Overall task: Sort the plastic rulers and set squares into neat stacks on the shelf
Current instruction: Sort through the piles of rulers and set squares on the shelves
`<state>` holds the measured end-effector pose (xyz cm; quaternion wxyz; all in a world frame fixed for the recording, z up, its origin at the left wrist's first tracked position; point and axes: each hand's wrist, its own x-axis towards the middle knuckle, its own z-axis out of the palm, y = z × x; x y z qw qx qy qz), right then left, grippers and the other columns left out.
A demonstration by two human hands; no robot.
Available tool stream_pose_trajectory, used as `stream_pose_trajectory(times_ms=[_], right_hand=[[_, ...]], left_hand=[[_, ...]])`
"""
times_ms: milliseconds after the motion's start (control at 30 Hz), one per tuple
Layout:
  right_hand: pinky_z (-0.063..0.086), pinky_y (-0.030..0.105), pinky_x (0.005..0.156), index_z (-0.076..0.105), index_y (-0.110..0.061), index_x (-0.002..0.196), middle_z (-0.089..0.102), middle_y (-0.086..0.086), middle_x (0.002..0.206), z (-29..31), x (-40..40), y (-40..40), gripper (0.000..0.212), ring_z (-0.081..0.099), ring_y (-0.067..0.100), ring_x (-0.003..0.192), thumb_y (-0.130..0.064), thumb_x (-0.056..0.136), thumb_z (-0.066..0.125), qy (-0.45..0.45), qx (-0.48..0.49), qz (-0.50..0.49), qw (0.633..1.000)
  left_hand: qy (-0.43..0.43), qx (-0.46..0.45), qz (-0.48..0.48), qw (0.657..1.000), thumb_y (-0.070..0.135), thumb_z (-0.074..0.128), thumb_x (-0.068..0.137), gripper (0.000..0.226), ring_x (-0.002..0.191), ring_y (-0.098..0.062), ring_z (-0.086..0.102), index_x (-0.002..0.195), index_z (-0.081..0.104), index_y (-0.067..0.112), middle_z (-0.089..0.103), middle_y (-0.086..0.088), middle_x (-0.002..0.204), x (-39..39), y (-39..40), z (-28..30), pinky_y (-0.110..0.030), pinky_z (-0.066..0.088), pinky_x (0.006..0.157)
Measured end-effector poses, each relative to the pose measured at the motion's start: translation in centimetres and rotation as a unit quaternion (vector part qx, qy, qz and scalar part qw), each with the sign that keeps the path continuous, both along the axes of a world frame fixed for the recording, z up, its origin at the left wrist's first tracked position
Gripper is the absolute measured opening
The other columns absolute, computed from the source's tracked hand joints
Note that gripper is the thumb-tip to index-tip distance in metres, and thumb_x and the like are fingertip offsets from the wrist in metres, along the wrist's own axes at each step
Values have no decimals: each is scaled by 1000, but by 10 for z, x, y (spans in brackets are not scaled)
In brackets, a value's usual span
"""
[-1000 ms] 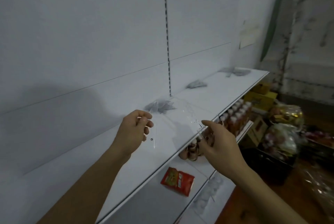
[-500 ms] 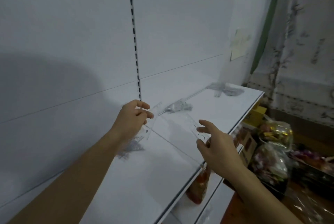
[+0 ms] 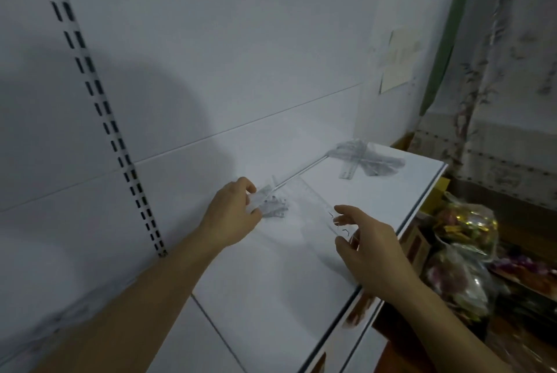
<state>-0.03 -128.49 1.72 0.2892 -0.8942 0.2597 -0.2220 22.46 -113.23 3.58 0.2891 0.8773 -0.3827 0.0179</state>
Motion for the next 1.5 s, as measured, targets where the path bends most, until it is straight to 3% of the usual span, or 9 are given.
stream_pose_trajectory(times_ms=[233, 367, 533, 700, 900, 1067, 1233, 1333, 1500], right_hand=[[53, 25, 87, 49, -32, 142, 60, -21, 124, -6, 36, -106, 52, 61, 0, 74, -23, 93, 64, 13, -7, 57, 998], [44, 15, 78, 58, -27, 136, 55, -11, 119, -11, 56, -162, 48, 61, 1, 75, -22, 89, 69, -17, -37, 89, 995], [40, 7, 75, 63, -28, 127, 58, -12, 110, -20, 79, -213, 43, 59, 2, 80, -21, 86, 72, -31, -46, 138, 989], [51, 31, 90, 68, -23, 118, 68, -5, 113, -18, 93, -263, 31, 60, 15, 100, -22, 87, 73, -71, -71, 84, 991], [50, 42, 90, 69, -22, 118, 71, 1, 112, -14, 112, -309, 27, 59, 26, 106, -22, 91, 70, -15, -97, 71, 993], [46, 45, 98, 69, -24, 120, 68, -3, 123, -17, 118, -307, 30, 55, 26, 116, -30, 91, 71, -24, -100, 109, 989], [44, 44, 101, 67, -26, 119, 66, -4, 124, -12, 125, -259, 28, 52, 23, 121, -32, 92, 67, -24, -123, 205, 971], [43, 44, 103, 61, -29, 126, 60, -7, 130, -5, 128, -205, 34, 48, 20, 124, -39, 94, 62, 5, -138, 312, 940], [36, 33, 112, 46, -33, 144, 46, -14, 148, 20, 123, -93, 50, 40, 11, 136, -48, 98, 55, 53, -184, 487, 852]], left_hand=[[-153, 45, 107, 981, 34, 74, 78, 35, 109, -29, 57, 111, 68, 24, 66, 1, 111, 8, -57, -30, -46, 45, 92], [-154, 42, 184, 970, 30, 75, 81, 41, 118, -25, 48, 120, 63, 26, 60, 1, 121, 2, -77, -37, -42, 34, 91], [-140, 30, 207, 968, 26, 69, 85, 41, 123, -21, 44, 125, 60, 26, 55, 2, 127, -10, -113, -35, -38, 29, 92], [-128, 26, 168, 977, 29, 65, 89, 38, 125, -19, 43, 126, 59, 25, 53, 3, 128, -25, -165, -41, -38, 30, 99], [-111, 58, 124, 984, 39, 53, 88, 41, 130, -17, 41, 125, 59, 23, 49, 4, 131, -33, -209, -49, -43, 29, 103], [-118, 62, 138, 981, 36, 60, 91, 40, 131, -15, 40, 130, 58, 24, 50, 4, 134, -30, -208, -47, -38, 23, 104], [-104, 78, 132, 983, 43, 46, 88, 53, 134, -19, 41, 136, 54, 20, 49, 0, 140, -31, -163, -34, -37, 29, 106], [-116, 49, 132, 983, 35, 57, 91, 49, 131, -19, 45, 134, 56, 11, 53, -5, 139, -38, -110, -25, -26, 30, 106], [-112, 48, 226, 966, 41, 47, 94, 55, 134, -15, 41, 139, 52, 10, 49, -5, 146, -69, 16, -14, -20, 24, 110]])
